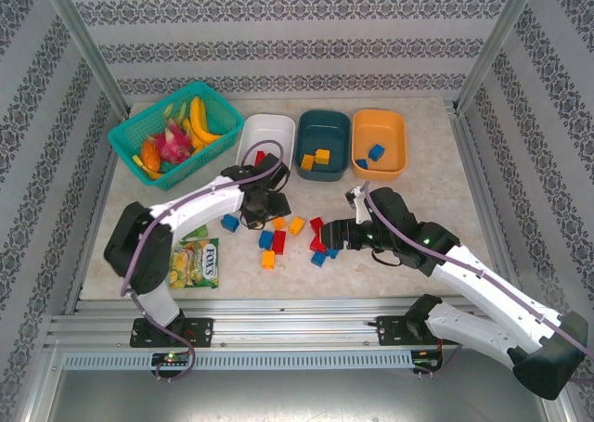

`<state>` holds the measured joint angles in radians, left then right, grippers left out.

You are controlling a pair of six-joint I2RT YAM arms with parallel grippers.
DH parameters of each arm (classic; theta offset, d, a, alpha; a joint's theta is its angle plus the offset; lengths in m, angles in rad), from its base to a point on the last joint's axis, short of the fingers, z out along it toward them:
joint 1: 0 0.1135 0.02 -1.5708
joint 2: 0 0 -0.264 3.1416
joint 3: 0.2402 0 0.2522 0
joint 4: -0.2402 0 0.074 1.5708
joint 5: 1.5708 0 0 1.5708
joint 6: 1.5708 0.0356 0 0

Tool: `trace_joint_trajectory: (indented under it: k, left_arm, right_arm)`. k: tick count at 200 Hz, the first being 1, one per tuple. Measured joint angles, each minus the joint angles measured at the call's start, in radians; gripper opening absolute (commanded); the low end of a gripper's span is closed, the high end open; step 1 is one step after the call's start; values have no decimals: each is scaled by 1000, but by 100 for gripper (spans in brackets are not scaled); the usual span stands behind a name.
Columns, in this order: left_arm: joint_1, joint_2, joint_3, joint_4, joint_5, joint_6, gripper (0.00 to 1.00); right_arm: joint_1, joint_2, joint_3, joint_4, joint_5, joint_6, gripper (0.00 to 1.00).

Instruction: Sort the legos into containers by color

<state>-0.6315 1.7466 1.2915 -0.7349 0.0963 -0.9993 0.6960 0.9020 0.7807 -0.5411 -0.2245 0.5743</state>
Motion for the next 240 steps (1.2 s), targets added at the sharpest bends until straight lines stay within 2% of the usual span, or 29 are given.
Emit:
trace_joint_trajectory:
  k: [28, 68, 161, 172, 200, 240]
  left_arm:
    - [5, 126, 106, -8, -16, 4, 65]
    - [5, 211, 154, -27, -23, 6, 60]
    - [5, 230, 153, -63, -52, 5, 59]
    - [5, 238, 153, -62, -55, 5, 57]
    - [6, 268, 153, -58, -56, 13, 39]
    - [6, 276, 161, -50, -57, 28, 32]
  right_arm:
    - [0, 0, 0, 3, -1, 3, 81]
    - [-3, -1, 0, 11, -2, 4, 81]
    - [-27, -21, 0, 11, -3, 8, 81]
    - [-29, -21, 0, 11, -5, 8, 81]
    - [-33, -20, 0, 11, -6, 8, 81]
    - [-40, -20, 0, 11, -6, 13, 81]
